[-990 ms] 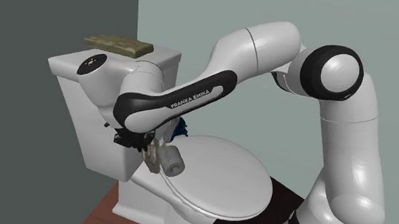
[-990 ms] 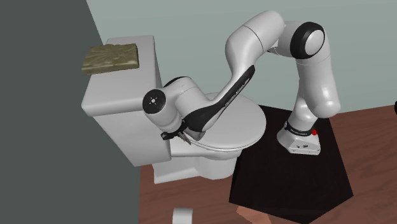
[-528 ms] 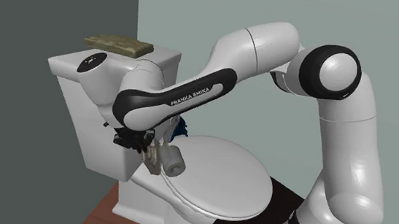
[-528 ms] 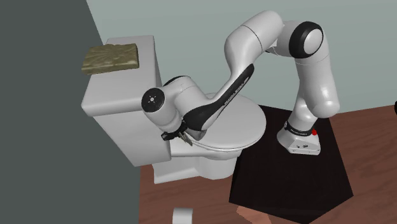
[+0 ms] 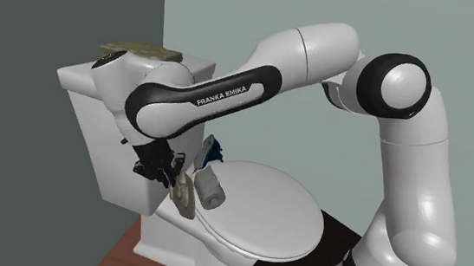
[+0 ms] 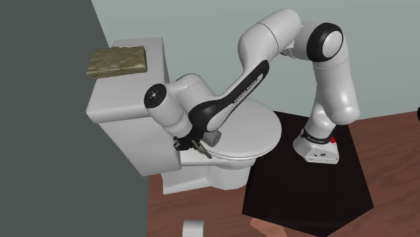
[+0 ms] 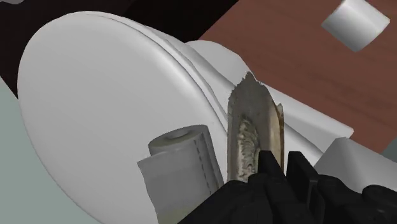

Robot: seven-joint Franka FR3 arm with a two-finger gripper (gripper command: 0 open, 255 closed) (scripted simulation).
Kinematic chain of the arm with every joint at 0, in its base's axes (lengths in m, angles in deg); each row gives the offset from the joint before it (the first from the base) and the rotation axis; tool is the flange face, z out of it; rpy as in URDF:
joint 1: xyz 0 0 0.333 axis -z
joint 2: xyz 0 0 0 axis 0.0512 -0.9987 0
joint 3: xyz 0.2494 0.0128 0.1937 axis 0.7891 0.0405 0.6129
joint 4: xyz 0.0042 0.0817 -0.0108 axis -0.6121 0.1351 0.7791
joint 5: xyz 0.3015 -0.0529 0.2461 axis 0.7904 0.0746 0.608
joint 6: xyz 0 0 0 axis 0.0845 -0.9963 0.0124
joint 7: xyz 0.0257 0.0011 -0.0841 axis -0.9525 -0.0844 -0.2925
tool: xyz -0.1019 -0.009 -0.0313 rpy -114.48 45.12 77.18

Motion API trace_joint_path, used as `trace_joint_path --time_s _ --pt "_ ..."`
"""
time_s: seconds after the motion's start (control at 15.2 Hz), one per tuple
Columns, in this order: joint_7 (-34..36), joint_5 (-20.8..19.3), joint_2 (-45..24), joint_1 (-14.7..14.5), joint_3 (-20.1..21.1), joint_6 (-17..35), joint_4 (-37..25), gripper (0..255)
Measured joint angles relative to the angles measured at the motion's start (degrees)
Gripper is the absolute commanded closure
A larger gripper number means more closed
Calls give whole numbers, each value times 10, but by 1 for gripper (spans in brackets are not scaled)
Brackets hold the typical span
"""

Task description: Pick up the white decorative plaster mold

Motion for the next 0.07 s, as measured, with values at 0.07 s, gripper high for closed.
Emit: trace_joint_path --time_s 0.07 --pt "-8 3 14 -1 -7 0 7 255"
